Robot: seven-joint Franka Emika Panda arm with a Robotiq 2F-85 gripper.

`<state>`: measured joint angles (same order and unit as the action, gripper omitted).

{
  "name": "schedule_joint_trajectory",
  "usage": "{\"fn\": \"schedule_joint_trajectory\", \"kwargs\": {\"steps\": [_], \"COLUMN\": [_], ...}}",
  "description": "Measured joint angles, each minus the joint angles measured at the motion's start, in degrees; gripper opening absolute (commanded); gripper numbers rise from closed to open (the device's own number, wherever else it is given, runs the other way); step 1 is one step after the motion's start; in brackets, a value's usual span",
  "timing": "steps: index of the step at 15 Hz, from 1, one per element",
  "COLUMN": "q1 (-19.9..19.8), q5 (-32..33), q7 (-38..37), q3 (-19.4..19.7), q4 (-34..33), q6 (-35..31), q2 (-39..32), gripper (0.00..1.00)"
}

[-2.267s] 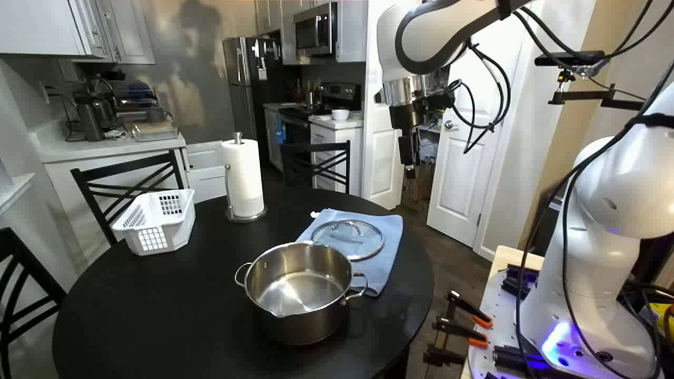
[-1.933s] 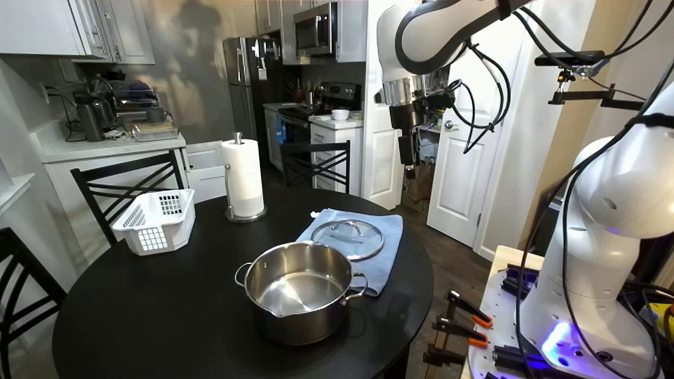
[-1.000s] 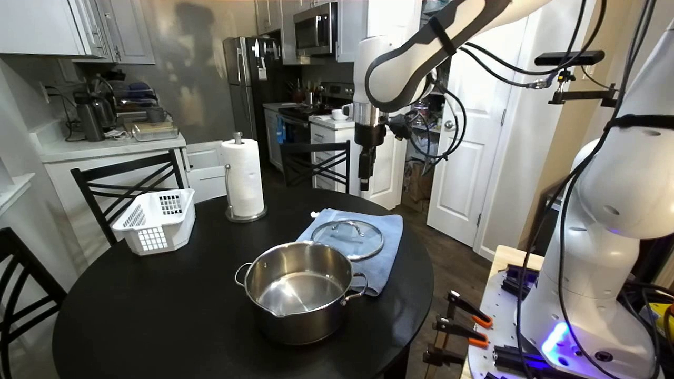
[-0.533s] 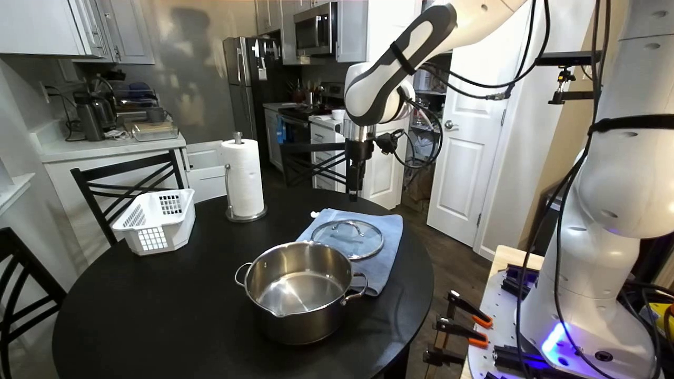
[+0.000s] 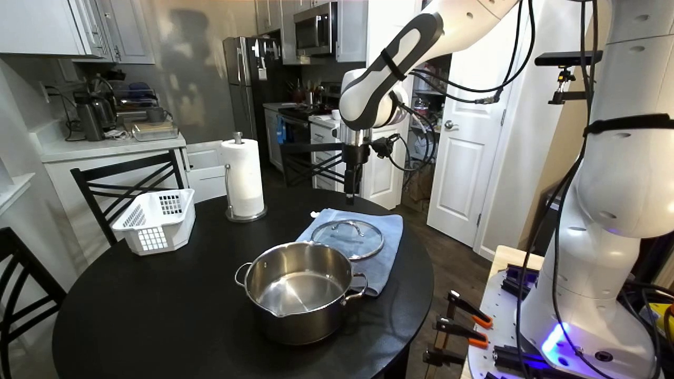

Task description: Put the lid on the pot

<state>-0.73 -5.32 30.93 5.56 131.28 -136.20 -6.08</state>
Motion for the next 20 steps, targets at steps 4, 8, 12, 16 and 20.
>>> {"fn": "schedule_joint_trajectory", "kwargs": {"steps": [4, 8, 12, 16, 20], "q1": [-0.3, -1.6, -4.2, -6.5, -7.9], "q5": [0.0, 0.0, 0.0, 0.2, 0.4], "q7": [0.0, 0.7, 2.2, 3.1, 3.1], "q3": [-0.5, -1.2, -2.1, -3.3, -4.0], "q4": [0.0, -1.0, -4.5, -8.4, -12.0], "q6": [-0.1, -4.4, -5.8, -5.8, -5.7], "q2": [-0.3, -4.3, -9.6, -14.8, -19.2], "gripper": [1.00, 1.00, 1.00, 1.00, 1.00]}}
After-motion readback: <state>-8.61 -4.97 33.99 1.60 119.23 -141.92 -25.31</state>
